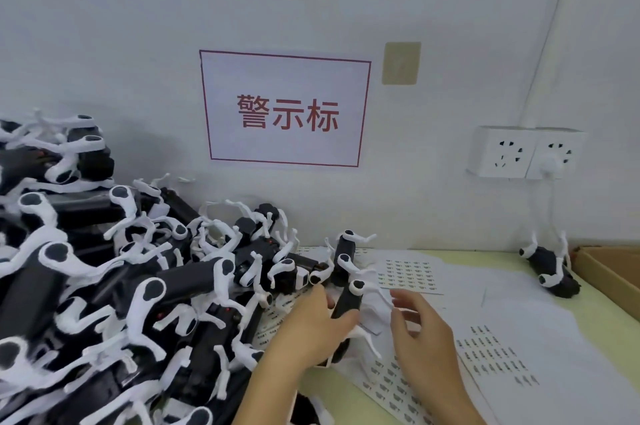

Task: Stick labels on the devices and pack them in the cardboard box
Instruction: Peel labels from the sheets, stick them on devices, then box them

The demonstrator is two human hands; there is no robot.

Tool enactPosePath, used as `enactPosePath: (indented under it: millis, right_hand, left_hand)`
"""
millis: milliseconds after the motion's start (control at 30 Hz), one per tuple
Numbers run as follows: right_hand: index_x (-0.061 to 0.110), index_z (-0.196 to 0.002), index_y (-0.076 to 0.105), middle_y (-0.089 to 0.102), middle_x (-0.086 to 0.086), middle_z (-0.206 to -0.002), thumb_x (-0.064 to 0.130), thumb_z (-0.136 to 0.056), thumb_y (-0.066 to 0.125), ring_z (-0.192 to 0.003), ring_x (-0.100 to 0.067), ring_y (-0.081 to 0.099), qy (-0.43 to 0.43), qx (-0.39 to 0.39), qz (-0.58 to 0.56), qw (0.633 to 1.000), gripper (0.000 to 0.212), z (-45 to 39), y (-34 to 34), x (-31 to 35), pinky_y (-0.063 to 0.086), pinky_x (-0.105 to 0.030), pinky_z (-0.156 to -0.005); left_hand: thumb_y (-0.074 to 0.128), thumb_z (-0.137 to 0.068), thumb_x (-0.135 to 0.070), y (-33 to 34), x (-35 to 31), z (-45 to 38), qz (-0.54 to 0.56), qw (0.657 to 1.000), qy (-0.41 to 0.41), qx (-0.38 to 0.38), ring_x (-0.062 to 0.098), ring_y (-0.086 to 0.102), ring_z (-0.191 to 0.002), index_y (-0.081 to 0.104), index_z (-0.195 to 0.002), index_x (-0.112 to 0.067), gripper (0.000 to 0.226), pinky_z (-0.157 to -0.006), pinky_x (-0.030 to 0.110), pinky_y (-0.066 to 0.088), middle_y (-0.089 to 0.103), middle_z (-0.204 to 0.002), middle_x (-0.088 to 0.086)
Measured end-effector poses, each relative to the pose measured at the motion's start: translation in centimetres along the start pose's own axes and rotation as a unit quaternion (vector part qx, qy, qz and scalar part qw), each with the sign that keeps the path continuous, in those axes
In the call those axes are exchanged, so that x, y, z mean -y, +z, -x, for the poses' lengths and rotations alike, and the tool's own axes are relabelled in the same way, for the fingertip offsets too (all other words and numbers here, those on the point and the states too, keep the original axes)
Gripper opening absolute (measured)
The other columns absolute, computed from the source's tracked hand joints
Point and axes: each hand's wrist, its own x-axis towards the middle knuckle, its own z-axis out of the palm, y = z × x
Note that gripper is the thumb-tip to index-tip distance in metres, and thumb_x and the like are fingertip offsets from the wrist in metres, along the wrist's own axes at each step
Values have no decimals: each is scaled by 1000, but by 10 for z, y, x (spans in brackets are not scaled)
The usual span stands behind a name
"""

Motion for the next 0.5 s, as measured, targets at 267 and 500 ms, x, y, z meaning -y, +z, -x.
enactPosePath:
  millis: [267, 500]
  right_hand:
    - [42, -119, 63, 65, 25, -121, 29, -94, 64, -112, 16, 53, -19, 60, -97, 993, 28, -4, -12, -5, 43, -9, -85]
    - [33, -137, 57, 65, 9, -130, 51, -67, 76, -122, -15, 61, 0, 190, -254, 948, 74, -12, -32, -10, 52, -42, -99]
  left_hand:
    - [73, -85, -33, 2, -7, 2, 97, 993, 52, 30, 0, 64, -75, 47, -121, -33, 44, -59, 16, 52, 58, -107, -13]
    - [80, -79, -11, -5, -23, 12, 38, 985, 161, -53, -5, 50, -103, 53, -125, -36, 59, -83, 16, 48, 55, -111, -20]
